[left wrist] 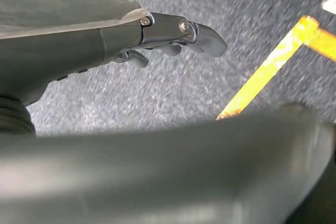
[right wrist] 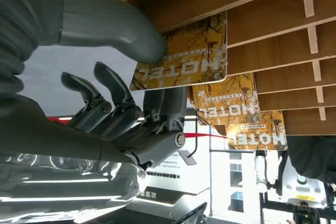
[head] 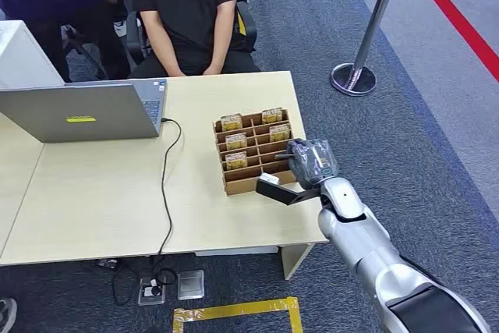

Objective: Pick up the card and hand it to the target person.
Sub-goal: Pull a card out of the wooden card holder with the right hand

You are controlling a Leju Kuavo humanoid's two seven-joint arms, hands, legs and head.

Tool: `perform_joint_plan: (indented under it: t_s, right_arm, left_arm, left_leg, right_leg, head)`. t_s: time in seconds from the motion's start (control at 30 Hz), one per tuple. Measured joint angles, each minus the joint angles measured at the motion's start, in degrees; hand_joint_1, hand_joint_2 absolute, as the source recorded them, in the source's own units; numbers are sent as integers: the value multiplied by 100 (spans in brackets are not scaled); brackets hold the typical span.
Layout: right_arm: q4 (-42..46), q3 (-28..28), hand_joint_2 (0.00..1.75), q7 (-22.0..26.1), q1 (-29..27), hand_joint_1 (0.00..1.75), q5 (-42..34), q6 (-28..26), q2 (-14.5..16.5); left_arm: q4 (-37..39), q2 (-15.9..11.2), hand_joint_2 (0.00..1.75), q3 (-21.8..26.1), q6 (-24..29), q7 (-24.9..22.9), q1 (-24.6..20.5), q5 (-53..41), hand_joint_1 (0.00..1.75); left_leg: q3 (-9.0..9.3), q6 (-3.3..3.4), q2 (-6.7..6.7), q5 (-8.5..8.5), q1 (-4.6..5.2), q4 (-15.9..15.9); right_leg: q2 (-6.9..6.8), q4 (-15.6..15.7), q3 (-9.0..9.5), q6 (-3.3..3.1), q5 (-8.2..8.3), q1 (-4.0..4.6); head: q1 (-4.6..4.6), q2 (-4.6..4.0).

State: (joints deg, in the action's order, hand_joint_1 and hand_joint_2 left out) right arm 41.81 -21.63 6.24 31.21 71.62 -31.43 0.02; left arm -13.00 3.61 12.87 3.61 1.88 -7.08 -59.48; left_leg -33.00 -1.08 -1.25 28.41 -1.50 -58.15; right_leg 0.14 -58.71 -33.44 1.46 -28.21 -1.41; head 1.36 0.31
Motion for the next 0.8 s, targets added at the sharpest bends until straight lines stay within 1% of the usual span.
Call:
perform_joint_plan:
  t_s: [0.17, 0.27, 0.47, 0.6, 0.7, 0.8]
  right_arm:
    - [0, 19, 175, 61, -25, 175, -106, -67, -2]
    - [1, 58, 175, 232, -43, 175, -355, -66, -2]
    - [156, 185, 175, 887, -141, 175, -1216, -101, 30]
    - [590, 310, 175, 1517, -296, 175, -1858, -652, 106]
    - [951, 479, 175, 1877, -374, 175, -1955, -810, 228]
    - [1193, 640, 175, 2080, -391, 175, -1866, -817, 415]
  left_arm:
    - [0, 0, 175, -4, 226, 47, -16, -156, 0]
    - [0, 0, 175, -1, 318, 81, -31, -140, 0]
    - [0, 0, 175, 60, 281, 94, -38, -94, 0]
    - [0, 1, 175, 83, 241, 66, -29, -110, 0]
    - [0, 3, 175, 80, 175, 51, -26, -165, 0]
    - [0, 9, 175, 79, 150, 51, -29, -199, 0]
  left_leg:
    - [-1, 0, 0, 0, 0, 0]
    - [-1, 0, 0, 0, 0, 0]
    - [-3, 0, 0, 0, 0, 1]
    - [-3, 0, 0, 0, 0, 1]
    - [-3, 0, 1, 0, 0, 2]
    - [-3, 0, 1, 0, 0, 2]
  right_leg:
    - [0, 0, 0, 0, 0, 0]
    - [0, 0, 0, 0, 0, 0]
    - [0, 0, -1, 0, 0, 0]
    - [0, 0, -2, 0, 0, 0]
    - [1, -1, -2, 0, 0, 0]
    - [1, -1, -2, 0, 0, 0]
  head:
    - [-4, 2]
    - [-4, 2]
    - [-2, 1]
    - [-2, 0]
    - [-2, 0]
    - [-3, 1]
